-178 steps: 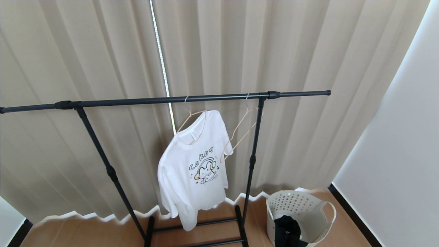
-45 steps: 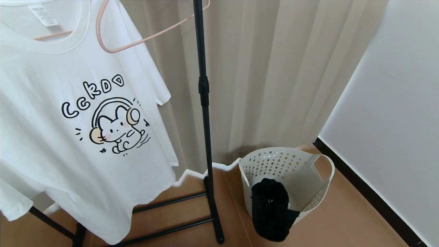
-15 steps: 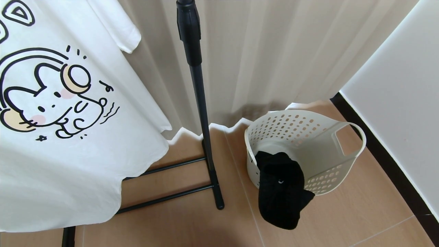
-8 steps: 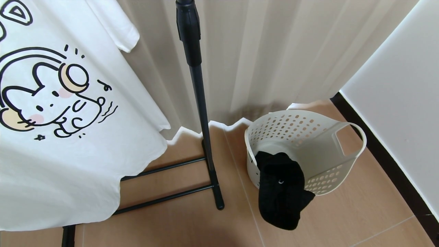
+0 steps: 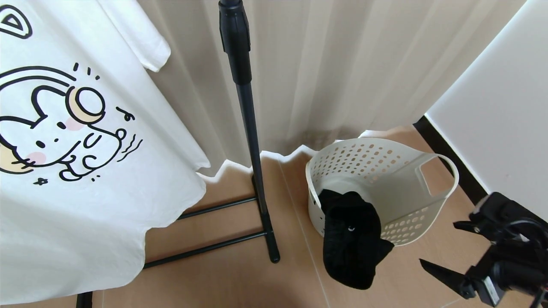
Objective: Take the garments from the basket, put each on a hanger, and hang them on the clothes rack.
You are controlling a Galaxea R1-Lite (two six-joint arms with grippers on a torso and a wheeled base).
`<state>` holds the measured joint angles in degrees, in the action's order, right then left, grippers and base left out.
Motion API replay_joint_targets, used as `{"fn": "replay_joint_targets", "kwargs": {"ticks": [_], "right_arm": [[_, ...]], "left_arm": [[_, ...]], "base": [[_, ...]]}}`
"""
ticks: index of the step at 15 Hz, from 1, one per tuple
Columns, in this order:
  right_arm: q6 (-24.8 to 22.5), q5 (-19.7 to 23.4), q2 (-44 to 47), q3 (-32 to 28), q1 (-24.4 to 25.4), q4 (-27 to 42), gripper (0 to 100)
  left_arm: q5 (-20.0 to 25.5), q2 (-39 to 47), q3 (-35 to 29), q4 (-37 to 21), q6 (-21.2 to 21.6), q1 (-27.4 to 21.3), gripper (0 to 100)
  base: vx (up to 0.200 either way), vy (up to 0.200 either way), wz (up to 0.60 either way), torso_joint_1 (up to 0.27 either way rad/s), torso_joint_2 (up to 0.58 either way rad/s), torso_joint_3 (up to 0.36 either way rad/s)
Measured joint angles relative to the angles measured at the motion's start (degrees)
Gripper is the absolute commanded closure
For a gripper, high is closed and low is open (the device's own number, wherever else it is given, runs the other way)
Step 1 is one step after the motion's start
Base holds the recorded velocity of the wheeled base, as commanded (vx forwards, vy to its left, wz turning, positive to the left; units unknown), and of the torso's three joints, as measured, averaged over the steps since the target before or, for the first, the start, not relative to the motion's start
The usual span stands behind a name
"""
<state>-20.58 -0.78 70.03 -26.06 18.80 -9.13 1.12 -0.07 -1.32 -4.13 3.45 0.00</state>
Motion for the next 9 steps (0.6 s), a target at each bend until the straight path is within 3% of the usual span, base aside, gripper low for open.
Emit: {"fn": "replay_joint_targets", "kwargs": {"ticks": [2, 5, 9], "right_arm": [[-7.4, 0.0, 7.5, -4.7, 0.2, -1.7, 0], [-17.3, 0.0, 18.5, -8.7, 0.2, -10.7, 0], [-21.5, 0.0, 31.7, -10.4, 0.1, -24.5, 0]], "left_arm": [[0.0, 0.0, 0.0, 0.0, 0.0, 0.0, 0], [0.0, 0.0, 0.0, 0.0, 0.0, 0.0, 0], [0.0, 0.0, 0.0, 0.0, 0.0, 0.0, 0]], "base": [[0.000, 0.000, 0.00, 0.000, 0.00, 0.000], [0.000, 0.000, 0.00, 0.000, 0.00, 0.000], [0.000, 0.000, 0.00, 0.000, 0.00, 0.000]]}}
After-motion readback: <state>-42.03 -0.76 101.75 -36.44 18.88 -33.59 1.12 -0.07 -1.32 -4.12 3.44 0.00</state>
